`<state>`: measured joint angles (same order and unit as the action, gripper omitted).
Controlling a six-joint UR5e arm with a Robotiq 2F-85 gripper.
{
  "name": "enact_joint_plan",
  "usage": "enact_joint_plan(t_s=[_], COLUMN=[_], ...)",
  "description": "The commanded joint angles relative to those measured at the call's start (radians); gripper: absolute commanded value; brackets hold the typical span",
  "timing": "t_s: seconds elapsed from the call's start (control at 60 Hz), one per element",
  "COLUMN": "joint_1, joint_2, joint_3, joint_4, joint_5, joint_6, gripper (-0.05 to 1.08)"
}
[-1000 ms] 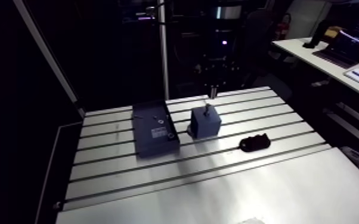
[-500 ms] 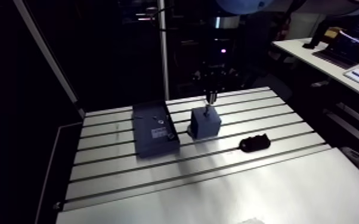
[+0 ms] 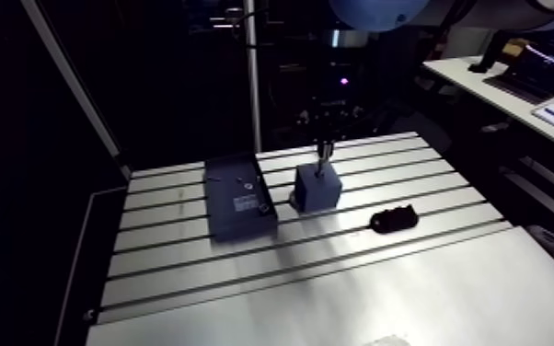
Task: Pick up the M10 bolt and insert it into the hex recess until seated.
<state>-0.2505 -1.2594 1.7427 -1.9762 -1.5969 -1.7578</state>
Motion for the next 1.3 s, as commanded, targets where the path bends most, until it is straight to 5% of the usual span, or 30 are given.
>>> enact_joint_plan(t_s=[0.017, 1.3], joint_1=[0.002, 0.003], joint_2=[0.005, 0.029], joint_3=[0.001, 0.010], joint_4=[-0.002, -0.039], joint_5=[0.001, -0.002], joint_6=[-0.001, -0.022], gripper=[1.08, 1.08])
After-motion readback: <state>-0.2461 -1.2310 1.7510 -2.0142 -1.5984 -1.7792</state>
